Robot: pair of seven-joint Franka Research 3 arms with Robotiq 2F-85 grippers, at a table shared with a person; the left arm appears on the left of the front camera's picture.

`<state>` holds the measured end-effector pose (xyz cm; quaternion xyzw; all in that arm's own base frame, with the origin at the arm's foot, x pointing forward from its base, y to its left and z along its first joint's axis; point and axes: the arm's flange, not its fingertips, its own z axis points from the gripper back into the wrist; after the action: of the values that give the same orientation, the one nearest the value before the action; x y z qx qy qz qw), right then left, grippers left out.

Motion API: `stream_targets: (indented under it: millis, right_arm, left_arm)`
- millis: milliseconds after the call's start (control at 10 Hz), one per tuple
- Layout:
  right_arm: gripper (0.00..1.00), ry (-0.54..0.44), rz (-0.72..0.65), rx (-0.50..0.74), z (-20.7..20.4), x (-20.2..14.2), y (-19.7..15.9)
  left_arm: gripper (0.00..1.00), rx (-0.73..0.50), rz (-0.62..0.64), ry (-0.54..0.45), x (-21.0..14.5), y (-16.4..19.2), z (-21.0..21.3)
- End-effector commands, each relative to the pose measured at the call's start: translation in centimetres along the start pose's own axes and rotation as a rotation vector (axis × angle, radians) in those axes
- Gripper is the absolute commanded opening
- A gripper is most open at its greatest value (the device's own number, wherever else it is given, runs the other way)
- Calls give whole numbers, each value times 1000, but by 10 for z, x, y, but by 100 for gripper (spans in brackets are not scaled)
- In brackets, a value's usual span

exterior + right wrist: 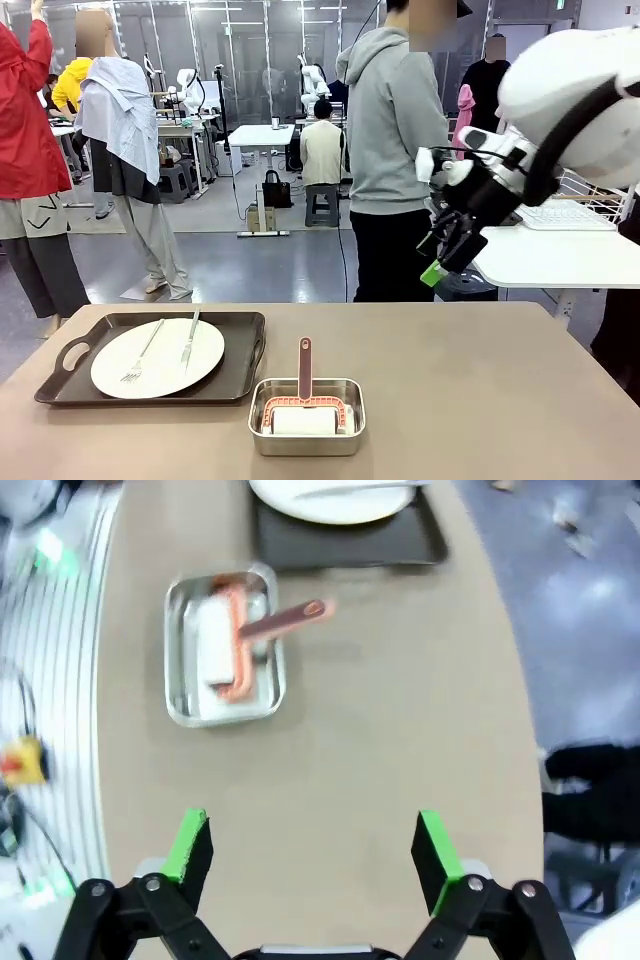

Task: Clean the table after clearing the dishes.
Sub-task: When the left (or right) Handle tray is removed, use the left hand (or right hand) to clean the left (or right) side of the table with the Lint Roller.

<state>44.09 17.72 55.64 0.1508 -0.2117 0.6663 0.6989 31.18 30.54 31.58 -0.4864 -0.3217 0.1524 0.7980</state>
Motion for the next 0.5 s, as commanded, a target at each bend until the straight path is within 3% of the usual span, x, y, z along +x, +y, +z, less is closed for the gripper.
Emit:
stream_targets:
  millis: [0, 400]
  right_arm:
    - [100, 130, 224, 78, -15, 46, -24]
    - [100, 364, 423, 187, -84, 140, -27]
  left_arm:
    - [100, 3, 1, 4, -2, 1, 3]
    - [100, 3, 1, 4, -2, 1, 3]
